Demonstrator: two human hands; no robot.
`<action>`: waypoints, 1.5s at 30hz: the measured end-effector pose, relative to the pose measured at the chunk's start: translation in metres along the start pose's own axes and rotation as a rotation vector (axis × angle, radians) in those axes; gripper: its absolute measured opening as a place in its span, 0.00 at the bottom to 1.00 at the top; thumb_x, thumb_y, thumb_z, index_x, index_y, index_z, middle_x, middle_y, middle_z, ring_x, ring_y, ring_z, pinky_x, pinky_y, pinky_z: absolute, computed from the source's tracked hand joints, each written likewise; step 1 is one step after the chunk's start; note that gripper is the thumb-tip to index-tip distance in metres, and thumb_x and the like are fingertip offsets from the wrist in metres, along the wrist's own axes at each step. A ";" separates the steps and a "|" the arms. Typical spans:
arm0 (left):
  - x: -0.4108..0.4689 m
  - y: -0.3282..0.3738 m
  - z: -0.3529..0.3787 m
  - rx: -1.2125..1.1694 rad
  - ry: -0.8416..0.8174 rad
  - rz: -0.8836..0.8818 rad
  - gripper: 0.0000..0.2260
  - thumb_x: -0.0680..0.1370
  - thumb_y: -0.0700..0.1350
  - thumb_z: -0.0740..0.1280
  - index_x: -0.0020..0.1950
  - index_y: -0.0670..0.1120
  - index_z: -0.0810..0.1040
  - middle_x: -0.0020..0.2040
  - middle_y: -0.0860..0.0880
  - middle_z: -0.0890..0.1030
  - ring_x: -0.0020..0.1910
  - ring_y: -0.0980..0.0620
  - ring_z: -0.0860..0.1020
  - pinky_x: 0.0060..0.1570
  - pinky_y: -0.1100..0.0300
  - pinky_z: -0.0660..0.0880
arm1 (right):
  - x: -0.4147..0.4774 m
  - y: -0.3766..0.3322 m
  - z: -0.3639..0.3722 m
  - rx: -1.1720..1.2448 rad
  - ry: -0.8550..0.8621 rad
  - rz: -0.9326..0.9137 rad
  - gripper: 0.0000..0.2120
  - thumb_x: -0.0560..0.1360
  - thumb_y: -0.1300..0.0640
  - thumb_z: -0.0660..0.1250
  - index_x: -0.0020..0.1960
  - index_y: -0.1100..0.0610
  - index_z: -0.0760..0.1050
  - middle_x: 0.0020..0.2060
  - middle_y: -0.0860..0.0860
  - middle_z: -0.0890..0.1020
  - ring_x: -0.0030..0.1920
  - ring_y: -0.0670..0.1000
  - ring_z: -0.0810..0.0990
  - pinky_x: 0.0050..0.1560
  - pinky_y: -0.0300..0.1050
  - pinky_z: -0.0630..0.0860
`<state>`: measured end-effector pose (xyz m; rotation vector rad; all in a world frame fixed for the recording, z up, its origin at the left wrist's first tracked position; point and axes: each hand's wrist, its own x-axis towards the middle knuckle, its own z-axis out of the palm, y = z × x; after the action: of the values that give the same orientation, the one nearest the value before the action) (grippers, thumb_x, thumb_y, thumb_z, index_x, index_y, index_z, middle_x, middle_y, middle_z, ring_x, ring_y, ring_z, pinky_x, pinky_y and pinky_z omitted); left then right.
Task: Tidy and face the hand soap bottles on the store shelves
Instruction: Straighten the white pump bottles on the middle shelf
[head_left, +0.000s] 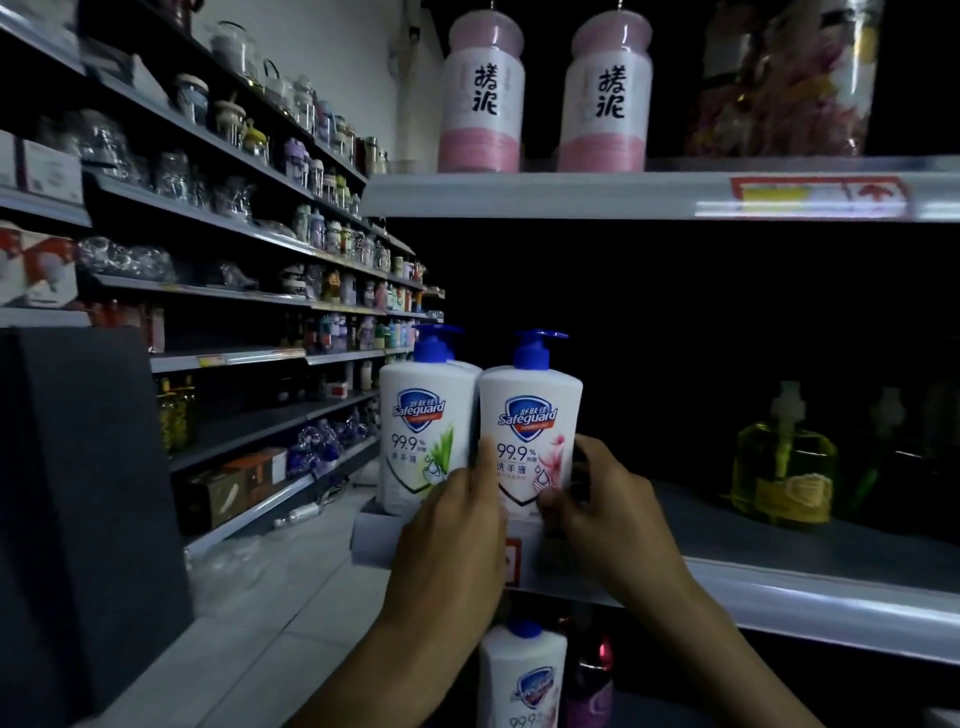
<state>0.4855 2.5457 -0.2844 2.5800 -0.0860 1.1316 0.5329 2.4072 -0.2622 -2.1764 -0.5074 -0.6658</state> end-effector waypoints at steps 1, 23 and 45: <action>-0.003 -0.001 -0.003 -0.009 0.015 0.005 0.31 0.80 0.45 0.61 0.78 0.49 0.47 0.66 0.50 0.71 0.62 0.52 0.72 0.59 0.59 0.73 | 0.000 -0.001 0.001 0.003 0.001 0.006 0.20 0.72 0.55 0.71 0.62 0.47 0.71 0.54 0.47 0.83 0.53 0.52 0.82 0.53 0.53 0.79; -0.139 -0.077 0.141 -0.311 -0.098 -0.231 0.21 0.71 0.60 0.58 0.63 0.58 0.71 0.52 0.52 0.79 0.48 0.60 0.74 0.44 0.66 0.72 | -0.153 0.156 0.071 -0.058 0.160 -0.038 0.13 0.70 0.54 0.60 0.53 0.45 0.72 0.45 0.45 0.77 0.44 0.47 0.78 0.46 0.31 0.71; -0.129 -0.076 0.162 -0.722 -0.499 -0.409 0.19 0.72 0.38 0.73 0.60 0.53 0.76 0.52 0.55 0.83 0.52 0.59 0.81 0.56 0.55 0.77 | -0.143 0.167 0.097 0.061 -0.276 0.158 0.22 0.71 0.55 0.73 0.63 0.47 0.74 0.55 0.41 0.82 0.54 0.42 0.79 0.52 0.27 0.72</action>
<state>0.5257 2.5574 -0.5013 2.0201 -0.0605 0.2195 0.5412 2.3617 -0.4981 -2.2344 -0.4844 -0.2625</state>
